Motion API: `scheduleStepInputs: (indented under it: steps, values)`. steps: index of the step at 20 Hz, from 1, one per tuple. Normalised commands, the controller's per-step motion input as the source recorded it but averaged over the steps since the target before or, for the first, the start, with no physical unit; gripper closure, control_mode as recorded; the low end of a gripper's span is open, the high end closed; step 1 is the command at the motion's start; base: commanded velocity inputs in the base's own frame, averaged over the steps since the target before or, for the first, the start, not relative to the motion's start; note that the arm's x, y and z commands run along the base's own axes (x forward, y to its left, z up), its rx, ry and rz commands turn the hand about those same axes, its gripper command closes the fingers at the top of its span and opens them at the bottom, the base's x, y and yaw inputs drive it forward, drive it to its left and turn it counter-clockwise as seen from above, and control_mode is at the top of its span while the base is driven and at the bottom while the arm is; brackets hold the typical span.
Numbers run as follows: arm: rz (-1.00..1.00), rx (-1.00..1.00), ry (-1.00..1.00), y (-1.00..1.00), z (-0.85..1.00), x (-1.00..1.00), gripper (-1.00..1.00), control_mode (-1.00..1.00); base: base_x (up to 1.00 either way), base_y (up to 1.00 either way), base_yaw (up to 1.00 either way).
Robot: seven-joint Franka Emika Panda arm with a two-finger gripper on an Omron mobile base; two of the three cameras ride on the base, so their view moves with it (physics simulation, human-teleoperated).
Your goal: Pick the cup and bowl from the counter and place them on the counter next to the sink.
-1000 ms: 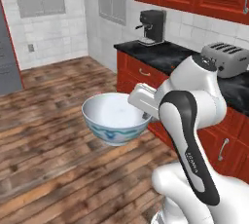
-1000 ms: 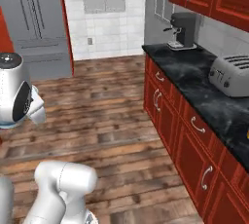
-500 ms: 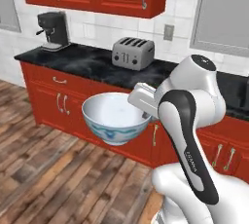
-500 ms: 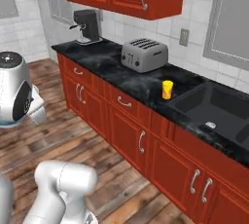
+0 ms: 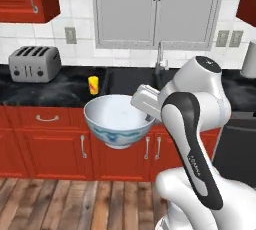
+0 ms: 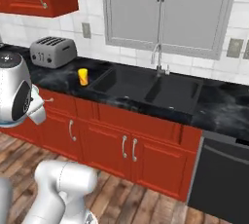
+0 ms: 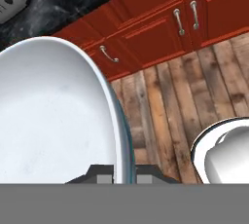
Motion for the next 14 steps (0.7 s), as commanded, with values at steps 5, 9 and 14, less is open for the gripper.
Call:
scheduleStepInputs:
  steps: [5,9,14]
  values:
    - [0.00,0.00,0.00,0.00,0.00,0.00,1.00,1.00,-0.06,-0.82,-0.53]
    - [0.00,0.00,0.00,0.00,0.00,0.00,1.00,1.00,0.28,-0.31,0.09]
    - [0.00,0.00,0.00,0.00,0.00,0.00,1.00,1.00,0.47,-0.80,0.10]
